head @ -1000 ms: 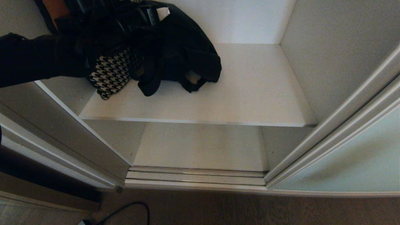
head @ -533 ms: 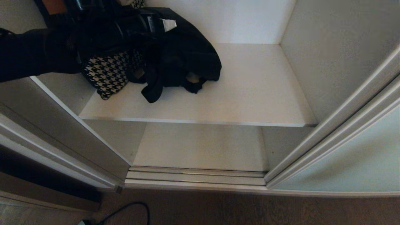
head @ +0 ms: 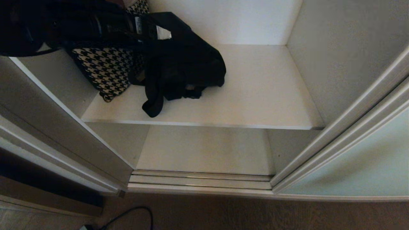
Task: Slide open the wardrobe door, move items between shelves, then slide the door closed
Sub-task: Place the bag on the higher shelf
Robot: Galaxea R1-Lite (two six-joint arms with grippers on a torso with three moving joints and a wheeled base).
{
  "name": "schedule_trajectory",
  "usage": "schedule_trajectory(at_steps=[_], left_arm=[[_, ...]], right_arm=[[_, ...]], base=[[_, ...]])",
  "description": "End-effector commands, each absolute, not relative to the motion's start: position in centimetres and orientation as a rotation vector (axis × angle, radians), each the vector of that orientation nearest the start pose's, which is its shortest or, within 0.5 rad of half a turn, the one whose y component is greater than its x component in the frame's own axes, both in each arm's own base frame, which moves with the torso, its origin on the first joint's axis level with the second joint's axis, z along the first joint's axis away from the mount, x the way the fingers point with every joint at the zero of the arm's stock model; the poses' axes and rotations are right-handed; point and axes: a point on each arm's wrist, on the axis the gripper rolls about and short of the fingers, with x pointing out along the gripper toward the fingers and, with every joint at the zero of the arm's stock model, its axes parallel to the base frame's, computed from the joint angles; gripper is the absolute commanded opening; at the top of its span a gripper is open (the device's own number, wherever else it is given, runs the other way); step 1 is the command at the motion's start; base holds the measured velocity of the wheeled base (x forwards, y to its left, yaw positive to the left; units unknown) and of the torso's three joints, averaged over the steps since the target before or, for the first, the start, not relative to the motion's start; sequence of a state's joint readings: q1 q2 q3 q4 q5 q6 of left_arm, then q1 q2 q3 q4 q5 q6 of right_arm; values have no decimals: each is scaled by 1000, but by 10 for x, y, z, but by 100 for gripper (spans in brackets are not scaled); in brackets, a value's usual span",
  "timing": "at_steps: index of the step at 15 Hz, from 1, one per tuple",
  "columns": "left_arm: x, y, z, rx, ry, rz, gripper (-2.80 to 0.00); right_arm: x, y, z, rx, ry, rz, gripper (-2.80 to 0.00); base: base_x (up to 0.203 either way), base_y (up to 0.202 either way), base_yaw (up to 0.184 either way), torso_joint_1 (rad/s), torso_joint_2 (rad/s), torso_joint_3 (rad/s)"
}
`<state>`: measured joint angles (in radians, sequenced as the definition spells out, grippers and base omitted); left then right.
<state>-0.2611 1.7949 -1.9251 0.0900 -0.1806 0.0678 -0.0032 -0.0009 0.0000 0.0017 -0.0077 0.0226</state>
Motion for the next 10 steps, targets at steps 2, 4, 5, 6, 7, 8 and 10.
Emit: schedule_trajectory(at_steps=[2,4,5,6,7,8,10], left_arm=[[287,-81,412,59,-57,-440,0],[279,-79,412,61,-42,-439,0],[273,-77,410,66,-30,-438,0],[265,-75,412,69,-30,-436,0],[258,-73,414,67,-35,-437,0],[250,-71,418,64,-36,-437,-280],[239,-69,421,61,-28,-441,-280]], right_arm=[[-23,0,75,23,0,-11,-280],[-23,0,75,23,1,-11,-280],[-23,0,75,23,0,-11,-280],[-23,0,75,23,0,-11,-280],[-23,0,75,23,1,-11,-280],[-23,0,75,23,0,-11,-280],[-23,0,75,23,1,-11,-280]], base=[[0,0,0,0,0,0],[0,0,0,0,0,0],[0,0,0,0,0,0],[0,0,0,0,0,0],[0,0,0,0,0,0],[0,0,0,0,0,0],[0,0,0,0,0,0]])
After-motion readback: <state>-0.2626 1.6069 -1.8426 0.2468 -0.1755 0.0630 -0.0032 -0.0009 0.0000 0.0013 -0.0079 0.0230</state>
